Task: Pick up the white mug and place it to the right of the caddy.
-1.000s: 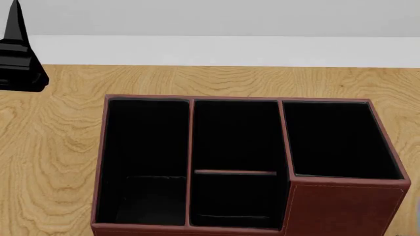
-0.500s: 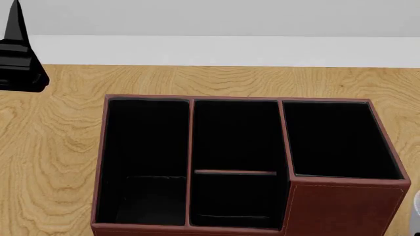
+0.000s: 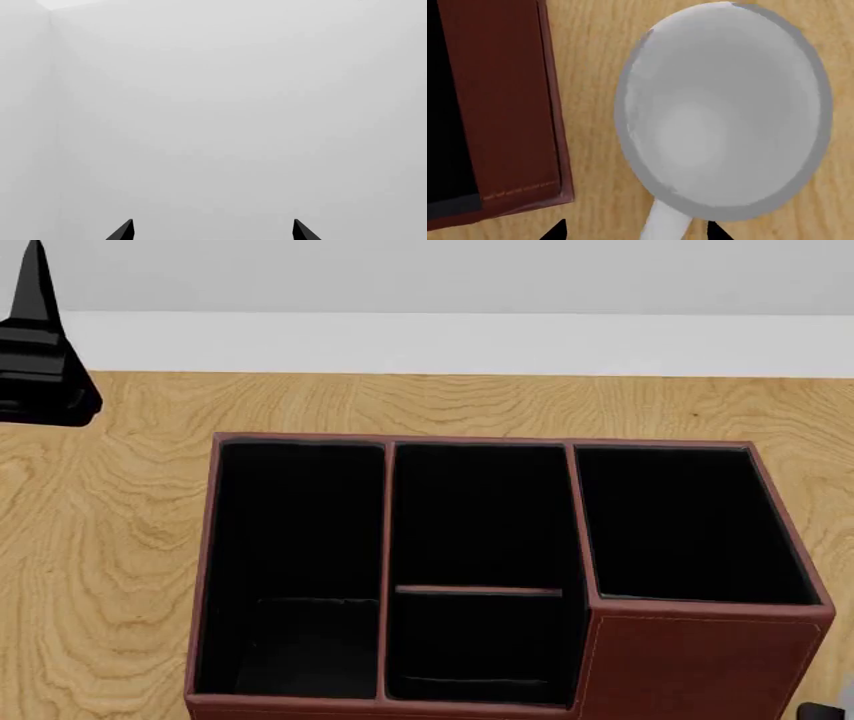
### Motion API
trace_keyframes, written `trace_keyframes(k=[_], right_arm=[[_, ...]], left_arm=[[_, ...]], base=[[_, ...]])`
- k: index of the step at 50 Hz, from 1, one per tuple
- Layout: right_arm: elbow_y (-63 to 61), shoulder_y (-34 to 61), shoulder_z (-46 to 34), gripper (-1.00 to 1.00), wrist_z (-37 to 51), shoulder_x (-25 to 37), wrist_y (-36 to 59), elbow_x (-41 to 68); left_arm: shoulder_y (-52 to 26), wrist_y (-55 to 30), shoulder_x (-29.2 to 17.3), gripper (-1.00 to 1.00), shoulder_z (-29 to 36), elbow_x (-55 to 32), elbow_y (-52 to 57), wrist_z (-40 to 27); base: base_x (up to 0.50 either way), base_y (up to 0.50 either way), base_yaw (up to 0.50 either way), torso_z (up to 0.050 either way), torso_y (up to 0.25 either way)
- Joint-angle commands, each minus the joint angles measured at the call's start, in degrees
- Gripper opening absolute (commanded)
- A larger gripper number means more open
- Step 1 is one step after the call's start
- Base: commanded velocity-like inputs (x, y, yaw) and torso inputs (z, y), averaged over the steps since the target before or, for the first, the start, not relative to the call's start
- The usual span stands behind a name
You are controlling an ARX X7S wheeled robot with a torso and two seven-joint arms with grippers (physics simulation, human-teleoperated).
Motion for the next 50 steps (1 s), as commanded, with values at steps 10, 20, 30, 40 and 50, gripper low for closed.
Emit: trace_keyframes(k=[10,20,30,40,50], right_arm=[[-7.9,-0.7,2.4,1.00,4.7,4.4,0.7,2.6],[-17.4,-1.9,5.2,1.00,10.3,9.8,1.2,7.2],[-25.3,-2.9,7.2,1.00,14.4,14.3,0.8,10.3],[-30.6,-4.3,8.7,1.00,16.1,18.1,-1.2,12.2],[-37.5,-5.7,10.3,1.00,19.4,22.4,-3.1,15.4]], left_arm=[[-0.5,-0.1,0.1,1.00,0.4,-0.4,0.2,-0.2],[-0.6,0.1,0.0,1.00,0.4,-0.6,0.2,-0.2],[-0.4,0.3,-0.1,1.00,0.1,-1.0,0.6,-0.2],[0.0,0.7,-0.3,1.00,-0.4,-1.4,0.8,-0.2],[0.0,0.5,-0.4,1.00,-0.5,-1.7,1.4,-0.5]], base=[[0.00,0.00,0.00,0.000,0.000],[0.00,0.00,0.00,0.000,0.000],[0.00,0.00,0.00,0.000,0.000],[0.00,0.00,0.00,0.000,0.000],[0.00,0.00,0.00,0.000,0.000]])
